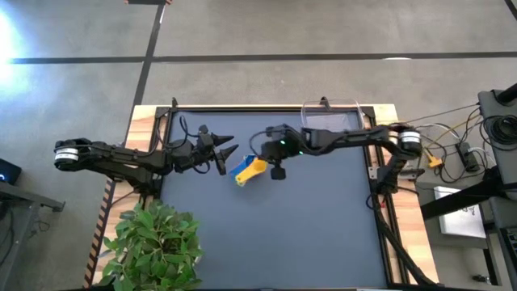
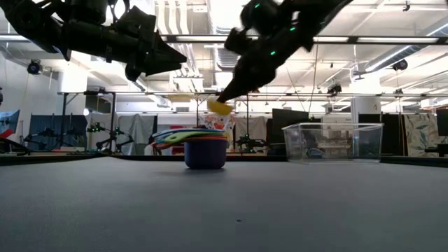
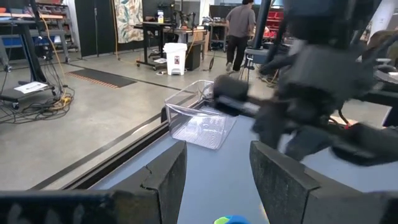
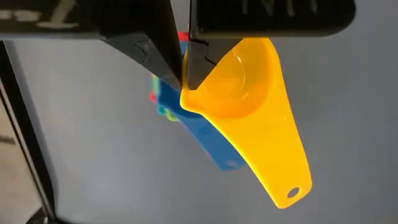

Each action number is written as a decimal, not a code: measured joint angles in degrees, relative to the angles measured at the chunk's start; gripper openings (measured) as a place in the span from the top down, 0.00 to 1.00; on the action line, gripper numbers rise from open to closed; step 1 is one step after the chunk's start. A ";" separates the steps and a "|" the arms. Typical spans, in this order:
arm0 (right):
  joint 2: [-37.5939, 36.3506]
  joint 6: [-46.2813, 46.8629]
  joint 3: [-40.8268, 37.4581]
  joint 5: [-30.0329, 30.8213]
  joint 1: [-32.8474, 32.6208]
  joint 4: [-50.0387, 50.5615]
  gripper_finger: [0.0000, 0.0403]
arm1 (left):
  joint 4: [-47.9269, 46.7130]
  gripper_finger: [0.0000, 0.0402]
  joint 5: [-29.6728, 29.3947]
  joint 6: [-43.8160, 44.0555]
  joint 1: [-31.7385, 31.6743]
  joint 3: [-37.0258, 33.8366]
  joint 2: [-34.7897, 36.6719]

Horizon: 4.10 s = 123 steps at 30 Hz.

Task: Nest measuring cups in basket
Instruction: Stack the yellow measuring cup on top of the blue measuring cup, then adjust the stacked measuring cups on the table

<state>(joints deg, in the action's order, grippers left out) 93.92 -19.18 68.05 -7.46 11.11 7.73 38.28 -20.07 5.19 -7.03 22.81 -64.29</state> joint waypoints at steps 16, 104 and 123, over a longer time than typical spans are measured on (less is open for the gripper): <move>13.11 -4.88 12.08 -5.59 5.07 5.97 0.97 | -0.84 0.60 -0.12 -0.56 0.00 0.00 0.02; -38.68 12.13 -34.81 -2.51 -1.88 -11.10 0.71 | -82.48 0.13 8.65 21.58 2.42 46.93 -31.30; -38.66 12.11 -34.84 -2.52 -1.88 -11.10 0.72 | -72.89 0.26 4.54 12.08 2.49 46.86 -31.30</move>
<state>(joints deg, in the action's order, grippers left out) 55.27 -7.07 33.21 -9.99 9.24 -3.38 -34.61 -15.53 17.27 -4.54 69.67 -95.59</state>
